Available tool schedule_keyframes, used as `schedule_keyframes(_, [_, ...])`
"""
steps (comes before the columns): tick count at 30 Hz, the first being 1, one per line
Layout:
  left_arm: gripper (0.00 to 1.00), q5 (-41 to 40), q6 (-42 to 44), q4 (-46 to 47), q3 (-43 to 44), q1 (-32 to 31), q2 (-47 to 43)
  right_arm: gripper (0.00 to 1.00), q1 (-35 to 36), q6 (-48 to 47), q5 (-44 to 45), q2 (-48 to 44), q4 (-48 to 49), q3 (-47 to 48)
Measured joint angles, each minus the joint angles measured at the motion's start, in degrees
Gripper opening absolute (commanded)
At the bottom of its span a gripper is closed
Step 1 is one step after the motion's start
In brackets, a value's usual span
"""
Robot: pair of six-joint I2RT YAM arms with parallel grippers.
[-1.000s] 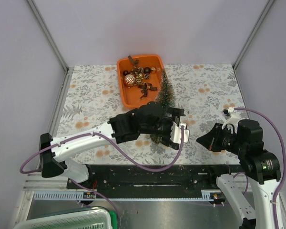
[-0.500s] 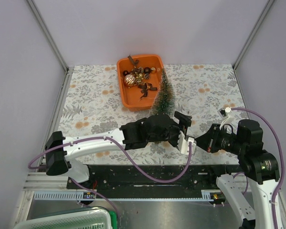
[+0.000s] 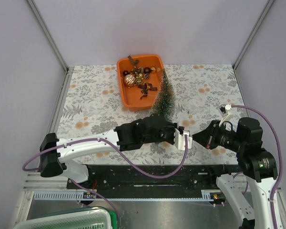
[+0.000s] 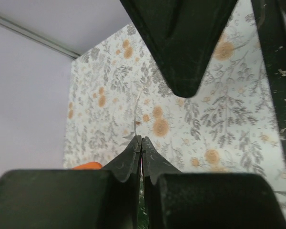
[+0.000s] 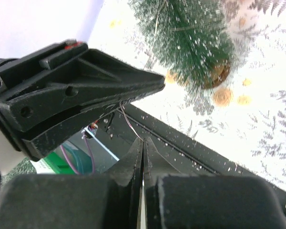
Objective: Decorate the small christmas tree
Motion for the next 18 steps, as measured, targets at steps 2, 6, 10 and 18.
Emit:
schedule_keyframes(2, [0.05, 0.3, -4.2, -2.2, 0.0, 0.0, -1.5, 0.00, 0.0, 0.2, 0.1, 0.1, 2.2, -0.3])
schedule_keyframes(6, [0.06, 2.0, -13.6, -7.5, 0.0, 0.4, -5.3, 0.00, 0.0, 1.1, 0.1, 1.6, 8.2, -0.7])
schedule_keyframes(10, [0.07, 4.9, -21.9, -8.7, -2.1, 3.0, -10.5, 0.00, 0.3, 1.9, -1.2, 5.2, 14.5, -0.9])
schedule_keyframes(18, [0.07, 9.5, -33.0, -8.1, -11.4, 12.6, -20.5, 0.00, 0.9, 2.0, -3.6, 15.1, 25.5, 0.4])
